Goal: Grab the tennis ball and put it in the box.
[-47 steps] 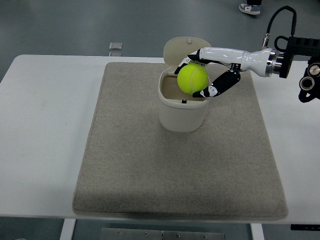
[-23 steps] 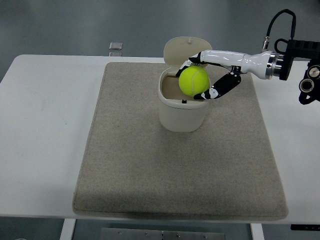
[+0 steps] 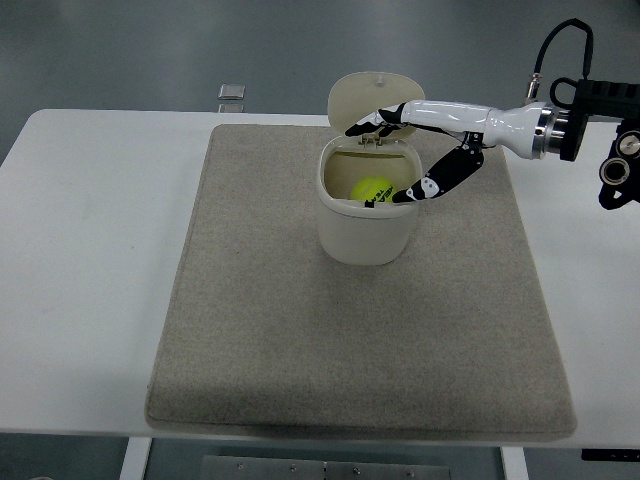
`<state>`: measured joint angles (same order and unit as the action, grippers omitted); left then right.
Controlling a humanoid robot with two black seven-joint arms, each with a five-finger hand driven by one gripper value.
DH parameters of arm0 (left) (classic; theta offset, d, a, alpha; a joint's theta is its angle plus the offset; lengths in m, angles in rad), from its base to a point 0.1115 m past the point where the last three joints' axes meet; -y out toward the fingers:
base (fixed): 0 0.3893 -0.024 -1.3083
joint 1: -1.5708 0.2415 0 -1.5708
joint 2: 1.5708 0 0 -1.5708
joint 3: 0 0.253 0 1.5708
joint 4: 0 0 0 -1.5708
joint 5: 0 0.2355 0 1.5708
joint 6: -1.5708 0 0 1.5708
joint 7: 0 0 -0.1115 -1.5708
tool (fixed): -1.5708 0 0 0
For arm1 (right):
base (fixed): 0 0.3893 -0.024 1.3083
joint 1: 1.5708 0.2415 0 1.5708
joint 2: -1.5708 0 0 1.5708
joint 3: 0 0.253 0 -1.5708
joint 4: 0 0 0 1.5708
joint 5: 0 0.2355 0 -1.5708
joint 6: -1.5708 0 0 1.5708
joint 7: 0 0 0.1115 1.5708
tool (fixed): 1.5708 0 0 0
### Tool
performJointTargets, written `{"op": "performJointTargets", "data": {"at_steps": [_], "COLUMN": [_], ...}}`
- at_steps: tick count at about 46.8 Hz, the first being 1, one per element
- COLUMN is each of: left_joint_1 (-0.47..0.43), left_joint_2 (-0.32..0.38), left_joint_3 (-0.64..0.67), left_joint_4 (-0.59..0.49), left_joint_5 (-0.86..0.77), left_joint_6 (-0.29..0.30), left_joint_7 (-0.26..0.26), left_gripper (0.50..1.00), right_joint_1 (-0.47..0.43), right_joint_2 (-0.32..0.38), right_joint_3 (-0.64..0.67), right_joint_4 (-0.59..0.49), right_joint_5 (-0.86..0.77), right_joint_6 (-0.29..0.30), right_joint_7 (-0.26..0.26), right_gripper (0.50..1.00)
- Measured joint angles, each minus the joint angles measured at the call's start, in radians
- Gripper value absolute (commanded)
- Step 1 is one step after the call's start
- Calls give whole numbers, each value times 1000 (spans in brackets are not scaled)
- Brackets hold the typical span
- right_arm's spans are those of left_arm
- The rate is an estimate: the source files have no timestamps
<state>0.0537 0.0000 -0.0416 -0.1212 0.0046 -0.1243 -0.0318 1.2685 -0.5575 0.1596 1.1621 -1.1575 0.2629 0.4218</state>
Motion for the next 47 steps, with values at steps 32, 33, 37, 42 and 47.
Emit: {"op": "performJointTargets", "data": {"at_steps": [32, 33, 37, 42, 47], "left_joint_1": [0, 0, 0, 0, 0], "left_joint_2": [0, 0, 0, 0, 0], "left_joint_3": [0, 0, 0, 0, 0], "left_joint_4": [0, 0, 0, 0, 0], "left_joint_5": [0, 0, 0, 0, 0], "left_joint_6": [0, 0, 0, 0, 0], "left_joint_7": [0, 0, 0, 0, 0], "left_gripper": [996, 996, 996, 996, 996], "right_joint_1": [8, 6, -6, -45, -73], "right_joint_2": [-194, -197, -213, -235, -237], "right_joint_3": [17, 16, 16, 16, 16], "right_joint_4": [12, 9, -3, -18, -53], "right_joint_5": [259, 268, 296, 369, 478], "right_joint_6": [313, 313, 298, 260, 228], "right_joint_7": [-2, -2, -8, -32, -51], "right_gripper": [889, 889, 889, 889, 889]}}
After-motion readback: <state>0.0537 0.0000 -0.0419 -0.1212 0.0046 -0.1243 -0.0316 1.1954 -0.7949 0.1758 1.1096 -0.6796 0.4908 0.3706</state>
